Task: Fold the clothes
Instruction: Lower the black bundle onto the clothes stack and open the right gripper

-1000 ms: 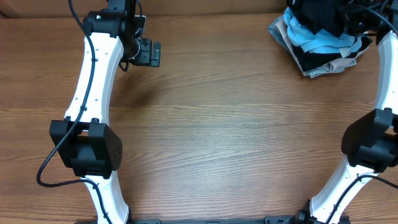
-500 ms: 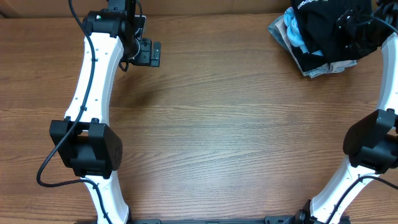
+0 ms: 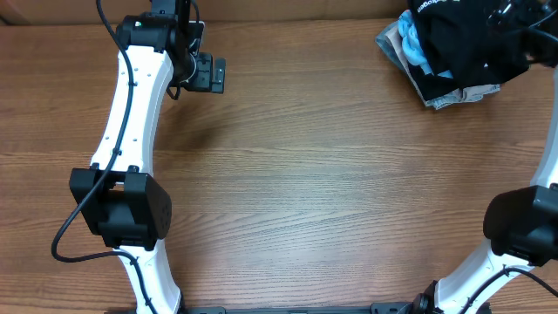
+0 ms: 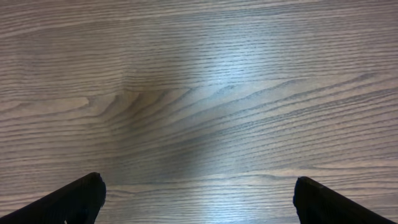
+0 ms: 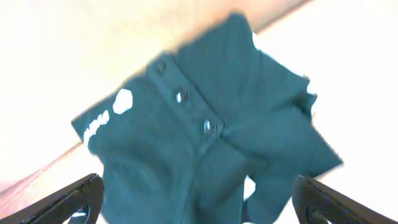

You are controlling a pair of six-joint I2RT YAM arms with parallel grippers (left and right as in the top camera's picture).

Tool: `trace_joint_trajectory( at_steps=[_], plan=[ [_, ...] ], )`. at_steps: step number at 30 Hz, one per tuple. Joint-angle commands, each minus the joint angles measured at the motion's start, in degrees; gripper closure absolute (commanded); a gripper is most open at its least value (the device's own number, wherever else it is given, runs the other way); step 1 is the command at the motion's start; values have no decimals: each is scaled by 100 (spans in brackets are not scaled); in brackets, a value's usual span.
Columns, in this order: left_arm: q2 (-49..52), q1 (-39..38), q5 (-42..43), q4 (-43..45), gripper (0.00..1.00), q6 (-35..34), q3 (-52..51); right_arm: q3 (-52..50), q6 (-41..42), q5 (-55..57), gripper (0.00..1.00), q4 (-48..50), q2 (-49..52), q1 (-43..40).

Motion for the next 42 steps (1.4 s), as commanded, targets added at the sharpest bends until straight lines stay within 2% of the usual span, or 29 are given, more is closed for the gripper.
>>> trace_joint_trajectory(
  at_steps=[1, 7, 14, 27, 36, 42],
  plan=[
    [4, 44, -52, 33, 0, 114, 109, 107, -175, 372, 0, 358, 11, 74],
    [4, 44, -52, 42, 0, 114, 109, 98, -629, 817, 0, 1613, 603, 393],
    [4, 44, -52, 37, 0, 114, 107, 98, -627, 973, 0, 2004, 1646, 704],
    [7, 44, -48, 35, 0, 109, 105, 96, -601, 1252, 0, 1084, 3912, 1202],
    [4, 33, -48, 13, 0, 111, 105, 348, -555, 1250, 0, 603, 3919, 1252],
    [7, 33, -50, 20, 0, 114, 105, 1582, -540, 1252, 0, -221, 3698, 1147]
  ],
)
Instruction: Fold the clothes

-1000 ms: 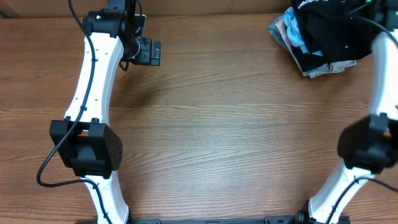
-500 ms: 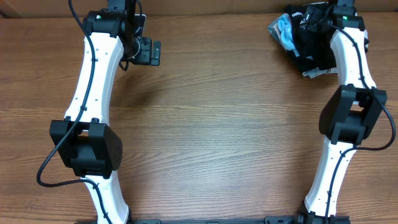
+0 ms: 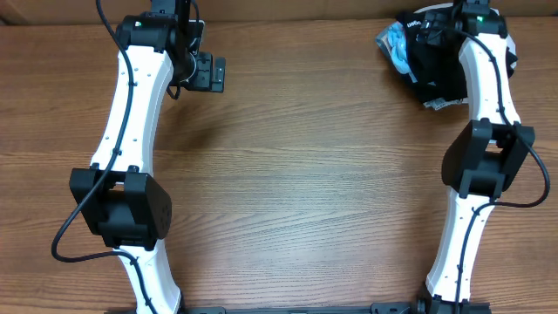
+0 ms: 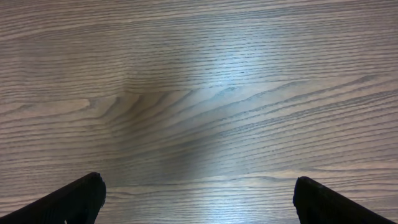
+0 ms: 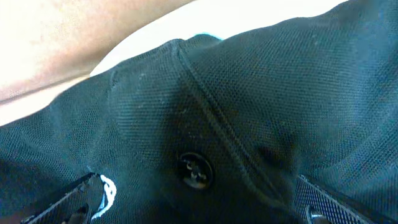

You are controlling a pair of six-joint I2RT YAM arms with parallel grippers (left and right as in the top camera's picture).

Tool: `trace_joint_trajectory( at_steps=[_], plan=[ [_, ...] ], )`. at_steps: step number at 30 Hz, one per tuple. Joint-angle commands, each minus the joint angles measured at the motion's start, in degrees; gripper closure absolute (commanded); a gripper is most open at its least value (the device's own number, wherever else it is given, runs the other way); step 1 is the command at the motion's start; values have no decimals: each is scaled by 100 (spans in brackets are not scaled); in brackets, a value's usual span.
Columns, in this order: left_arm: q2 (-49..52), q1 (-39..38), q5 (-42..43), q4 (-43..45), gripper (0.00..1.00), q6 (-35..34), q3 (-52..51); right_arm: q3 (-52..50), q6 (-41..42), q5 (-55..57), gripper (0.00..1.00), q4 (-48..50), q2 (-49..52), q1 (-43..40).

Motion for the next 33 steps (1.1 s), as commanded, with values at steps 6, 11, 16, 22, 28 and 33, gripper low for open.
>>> trace_joint_trajectory(
  at_steps=[6, 11, 16, 22, 28, 33],
  plan=[
    [4, 33, -35, -13, 0, 109, 105, 2380, 131, -404, 0, -1613, 428, -85],
    [7, 33, -35, -13, 0, 109, 105, 4028, 129, -402, 0, -2159, -17, -107],
    [7, 33, -35, -13, 0, 109, 105, 3998, 323, -645, 0, -2315, -1108, -79],
    [4, 33, -35, -13, 0, 109, 105, 3998, 409, -1263, 0, -2527, -1985, 81],
    [7, 33, -35, -13, 0, 111, 105, 3998, 409, -1263, 0, -2535, -2146, 96],
    [7, 33, -35, -13, 0, 109, 105, 3995, 409, -1263, 0, -2627, -2135, 96]
  ],
)
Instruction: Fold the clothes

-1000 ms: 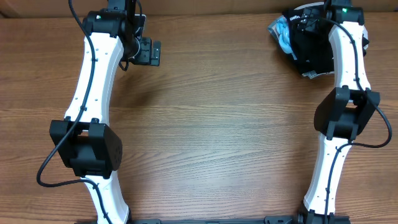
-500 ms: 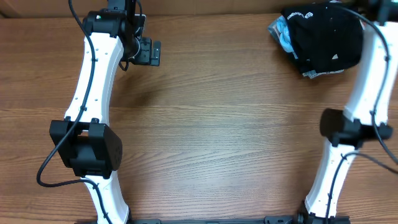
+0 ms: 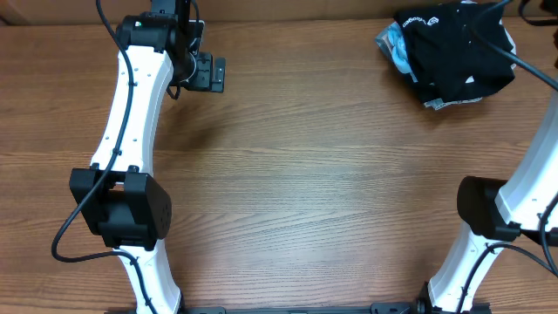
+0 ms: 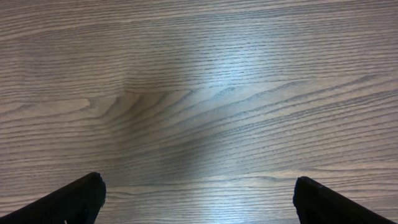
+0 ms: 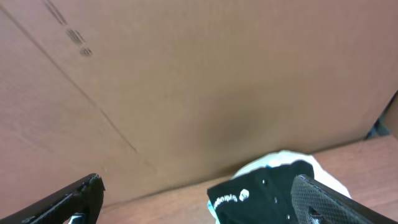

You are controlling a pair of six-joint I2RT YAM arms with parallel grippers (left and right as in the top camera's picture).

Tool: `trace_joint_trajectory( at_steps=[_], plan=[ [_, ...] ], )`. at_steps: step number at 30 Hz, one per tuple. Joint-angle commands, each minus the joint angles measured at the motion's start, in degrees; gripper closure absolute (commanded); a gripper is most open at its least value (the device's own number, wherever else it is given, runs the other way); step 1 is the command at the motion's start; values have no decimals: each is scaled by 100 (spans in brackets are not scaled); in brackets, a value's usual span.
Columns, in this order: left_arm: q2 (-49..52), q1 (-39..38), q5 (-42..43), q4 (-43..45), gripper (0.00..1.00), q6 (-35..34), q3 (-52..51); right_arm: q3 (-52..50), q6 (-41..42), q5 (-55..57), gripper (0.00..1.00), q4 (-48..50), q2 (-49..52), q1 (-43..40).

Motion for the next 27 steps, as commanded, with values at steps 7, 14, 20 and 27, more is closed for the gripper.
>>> trace_joint_trajectory(
  at_steps=[7, 14, 20, 27],
  plan=[
    [4, 33, -35, -15, 0, 109, 105, 2, 20, -42, 0, -433, 76, -9],
    [4, 33, -35, -15, 0, 109, 105, 2, -11, 46, 0, -1174, -107, 9],
    [4, 33, -35, -15, 0, 109, 105, -85, -4, 195, 0, -1510, -579, 31],
    [4, 33, -35, -15, 0, 109, 105, -2017, -474, -85, 0, -857, -1788, 42]
  ],
)
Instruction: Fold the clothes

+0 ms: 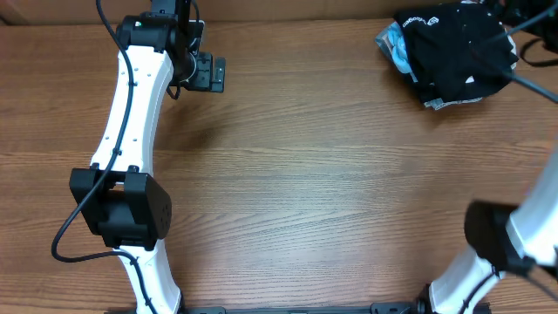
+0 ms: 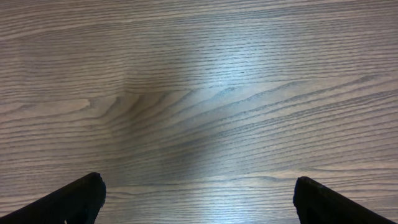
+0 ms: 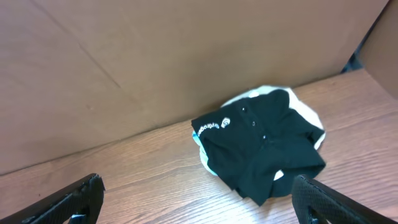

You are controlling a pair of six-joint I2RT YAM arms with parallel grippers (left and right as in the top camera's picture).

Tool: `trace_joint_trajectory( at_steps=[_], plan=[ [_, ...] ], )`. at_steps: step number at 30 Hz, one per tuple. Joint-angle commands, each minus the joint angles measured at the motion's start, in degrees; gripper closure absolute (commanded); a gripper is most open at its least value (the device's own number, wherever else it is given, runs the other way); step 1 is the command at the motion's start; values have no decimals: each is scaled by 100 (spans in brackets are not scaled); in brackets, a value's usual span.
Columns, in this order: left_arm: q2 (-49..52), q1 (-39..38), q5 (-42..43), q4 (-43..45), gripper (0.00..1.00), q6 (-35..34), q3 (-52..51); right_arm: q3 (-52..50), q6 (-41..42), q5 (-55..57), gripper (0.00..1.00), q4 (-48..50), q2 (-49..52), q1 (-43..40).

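A heap of clothes sits at the table's far right corner. A black polo shirt (image 1: 453,48) (image 3: 258,146) with white chest print lies on top, over light blue (image 1: 398,44) and white pieces. My right gripper (image 3: 196,182) is open and empty, held well back from the heap and looking down at it. It cannot be made out in the overhead view. My left gripper (image 1: 207,73) (image 2: 196,182) is open over bare wood at the far left, far from the clothes.
A brown cardboard wall (image 3: 124,62) stands right behind the heap, along the far edge of the wooden table (image 1: 305,174). A thin black cable (image 1: 523,80) of the right arm crosses above the heap's right side. The left arm's white links (image 1: 131,113) run down the left side.
The right wrist view showed mostly cardboard wall with the heap at its lower edge; now the heap sits mid-view with more table below. The right arm's elbow has shifted. The left arm is unchanged.
My right gripper was open above the black shirt, then pressed very close to its buttoned placket with the arm over the heap. After that it was away and empty, facing the wall. The shirt stayed on the heap, lying more bunched. The left arm never moved.
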Motion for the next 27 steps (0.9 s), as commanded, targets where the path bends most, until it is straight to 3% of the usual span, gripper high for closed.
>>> trace_joint_trajectory(
  at_steps=[1, 7, 18, 27],
  plan=[
    [4, 33, -33, -13, 0, 111, 105, -1095, -415, -243, 0, 459, -798, 33],
    [4, 33, -33, -13, 0, 111, 105, -3733, -492, -308, 0, 1867, -2227, 33],
    [7, 33, -33, -13, 0, 111, 105, -10076, -376, -704, 0, 5923, -5589, 33],
    [4, 33, -33, -13, 0, 111, 105, -13169, 1353, -680, 0, 7532, -7965, 33]
  ],
)
